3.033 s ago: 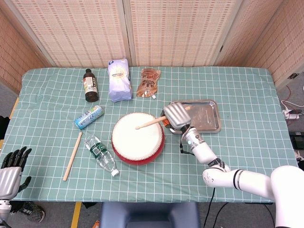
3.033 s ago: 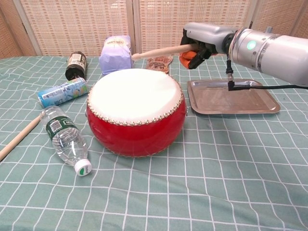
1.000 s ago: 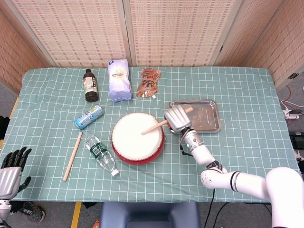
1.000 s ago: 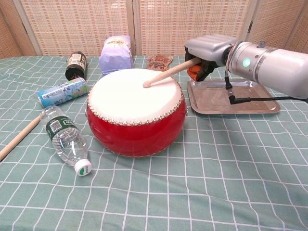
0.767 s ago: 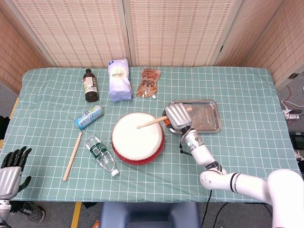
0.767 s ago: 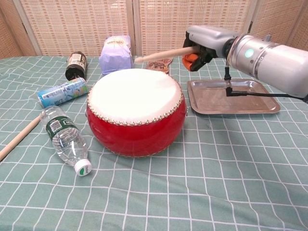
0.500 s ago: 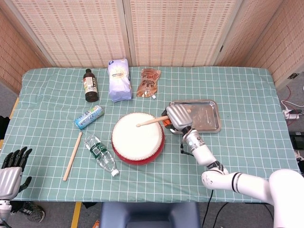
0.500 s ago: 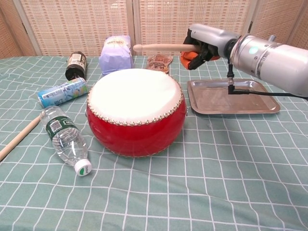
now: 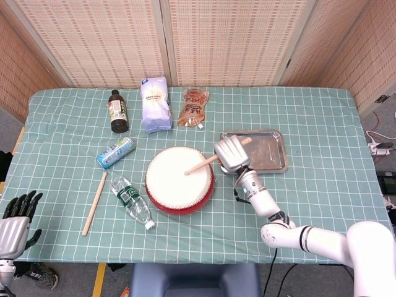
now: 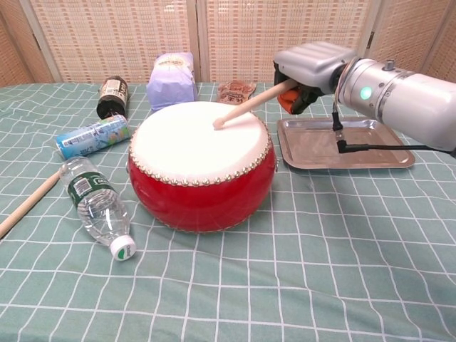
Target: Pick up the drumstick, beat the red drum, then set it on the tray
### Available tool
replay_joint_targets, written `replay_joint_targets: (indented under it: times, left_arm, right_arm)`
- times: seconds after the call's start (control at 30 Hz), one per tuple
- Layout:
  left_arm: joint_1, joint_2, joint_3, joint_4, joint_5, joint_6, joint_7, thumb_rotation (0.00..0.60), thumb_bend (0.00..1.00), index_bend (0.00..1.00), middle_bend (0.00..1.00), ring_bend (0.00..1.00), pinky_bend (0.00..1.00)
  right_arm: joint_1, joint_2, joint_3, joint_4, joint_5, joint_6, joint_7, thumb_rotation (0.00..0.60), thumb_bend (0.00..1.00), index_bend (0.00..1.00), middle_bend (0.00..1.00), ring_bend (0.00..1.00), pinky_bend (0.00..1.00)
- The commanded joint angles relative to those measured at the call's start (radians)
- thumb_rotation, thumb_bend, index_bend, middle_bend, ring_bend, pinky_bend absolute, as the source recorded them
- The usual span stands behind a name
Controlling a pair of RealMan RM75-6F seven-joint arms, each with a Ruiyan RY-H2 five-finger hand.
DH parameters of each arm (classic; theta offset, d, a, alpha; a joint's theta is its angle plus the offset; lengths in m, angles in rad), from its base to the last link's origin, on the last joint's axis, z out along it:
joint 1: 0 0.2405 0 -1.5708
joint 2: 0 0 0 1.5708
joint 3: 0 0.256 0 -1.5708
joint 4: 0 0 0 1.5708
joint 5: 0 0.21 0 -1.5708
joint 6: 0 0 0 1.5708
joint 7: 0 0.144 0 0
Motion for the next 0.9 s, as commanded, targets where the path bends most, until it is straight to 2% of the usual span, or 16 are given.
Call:
replay_joint_targets:
  times: [0.03, 0.2, 0.37, 0.47, 0.6, 0.67, 0.73, 0.9]
  left_arm:
    - [0.0, 0.0, -0.001, -0.001, 0.0, 0.001, 0.0, 0.6, 0.27, 0.0, 0.0, 0.0, 0.02]
    - [0.0, -0.001, 0.001, -0.001, 0.0, -0.001, 0.0, 0.6, 0.27, 0.0, 0.0, 0.0, 0.02]
    - [0.002, 0.0, 0.001, 0.0, -0.005, -0.001, -0.001, 0.6, 0.27, 0.0, 0.0, 0.0, 0.02]
    - [0.001, -0.002, 0.001, 0.001, -0.005, -0.003, -0.003, 0.6, 0.27, 0.0, 0.0, 0.0, 0.02]
    - [-0.002, -0.005, 0.002, 0.001, -0.001, -0.006, -0.004, 0.6, 0.27, 0.0, 0.0, 0.0, 0.02]
    - [-0.002, -0.004, 0.001, 0.001, -0.001, -0.006, -0.003, 0.6, 0.27, 0.0, 0.0, 0.0, 0.02]
    - [-0.003, -0.003, 0.0, 0.0, -0.002, -0.004, -0.001, 0.6, 0.27, 0.0, 0.0, 0.0, 0.02]
    - [-0.004, 0.0, -0.002, -0.004, -0.001, -0.001, 0.001, 0.6, 0.27, 0.0, 0.0, 0.0, 0.02]
  right_arm:
    - [-0.051, -0.02, 0.083, -0.015, -0.046, 0.035, 0.484, 0.6, 1.0, 1.0, 1.0, 1.0, 1.0]
    - [-0.027, -0.008, 0.037, 0.007, -0.055, -0.001, 0.355, 0.6, 1.0, 1.0, 1.0, 1.0, 1.0]
    - [0.013, -0.018, -0.047, 0.081, -0.102, -0.007, 0.104, 0.6, 1.0, 1.0, 1.0, 1.0, 1.0]
    - [0.027, -0.019, -0.061, 0.088, -0.066, -0.034, 0.001, 0.6, 1.0, 1.0, 1.0, 1.0, 1.0]
    - [0.033, -0.018, -0.056, 0.082, -0.01, -0.055, -0.059, 0.6, 1.0, 1.0, 1.0, 1.0, 1.0]
    - [0.032, -0.018, -0.046, 0.077, -0.002, -0.049, -0.055, 0.6, 1.0, 1.0, 1.0, 1.0, 1.0]
    - [0.022, -0.023, -0.024, 0.069, -0.013, -0.027, 0.006, 0.6, 1.0, 1.0, 1.0, 1.0, 1.0]
    - [-0.028, -0.044, 0.068, 0.033, -0.063, 0.042, 0.33, 0.6, 1.0, 1.0, 1.0, 1.0, 1.0]
